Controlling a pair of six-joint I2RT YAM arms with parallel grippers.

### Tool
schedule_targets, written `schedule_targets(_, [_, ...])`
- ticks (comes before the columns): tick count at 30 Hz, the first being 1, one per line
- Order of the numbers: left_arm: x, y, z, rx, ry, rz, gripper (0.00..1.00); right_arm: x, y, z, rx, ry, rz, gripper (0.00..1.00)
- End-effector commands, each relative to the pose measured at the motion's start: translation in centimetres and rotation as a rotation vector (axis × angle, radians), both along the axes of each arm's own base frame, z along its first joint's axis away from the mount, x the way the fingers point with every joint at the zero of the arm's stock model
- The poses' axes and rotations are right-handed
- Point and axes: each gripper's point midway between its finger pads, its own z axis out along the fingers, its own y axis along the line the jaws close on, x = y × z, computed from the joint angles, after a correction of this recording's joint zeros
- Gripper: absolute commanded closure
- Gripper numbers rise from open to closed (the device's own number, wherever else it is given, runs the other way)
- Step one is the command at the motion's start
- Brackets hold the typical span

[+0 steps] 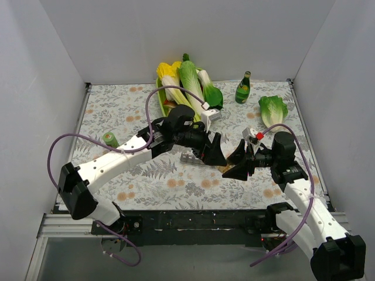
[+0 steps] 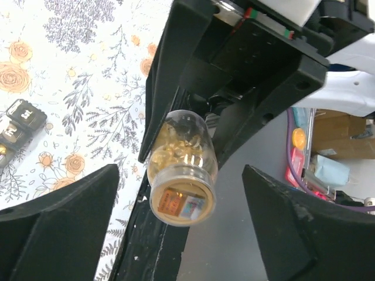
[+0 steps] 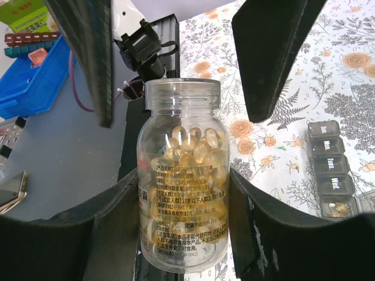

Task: Sort the pills into containers

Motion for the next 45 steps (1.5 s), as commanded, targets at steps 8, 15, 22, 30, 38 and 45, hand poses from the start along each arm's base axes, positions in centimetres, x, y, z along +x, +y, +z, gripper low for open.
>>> schedule_targets(8, [-0.4, 3.5, 6.1, -0.183, -0.025, 0.187, 0.02, -0.7, 0.0, 1.5, 0.028, -0.055, 0.039, 0.99])
schedule_targets(15, [-1.6, 2.4, 3.7, -0.122, 0.253, 0.193, 0.02, -0.5, 0.0, 1.5, 0.024, -0.062, 0.031, 0.99])
schedule_targets(22, [-1.1, 1.3, 2.0, -0.05, 0.305, 0.207, 0.12, -0.5, 0.0, 1.4, 0.022, -0.064, 0.027, 0.99])
schedule_targets(30, [-1.7, 0.7, 1.4, -0.029, 0.349, 0.167, 0.41, -0.3, 0.0, 1.4, 0.02, -0.066, 0.019, 0.99])
schedule_targets(38, [-2.7, 0.5, 3.1, -0.084, 0.188, 0.028, 0.87, -0.3, 0.1, 1.2, 0.019, -0.035, 0.023, 0.99])
schedule_targets(45, [-2.8, 0.2, 5.2, -0.152, -0.053, -0.115, 0.83, -0.6, 0.2, 1.1, 0.034, 0.032, 0.051, 0.99])
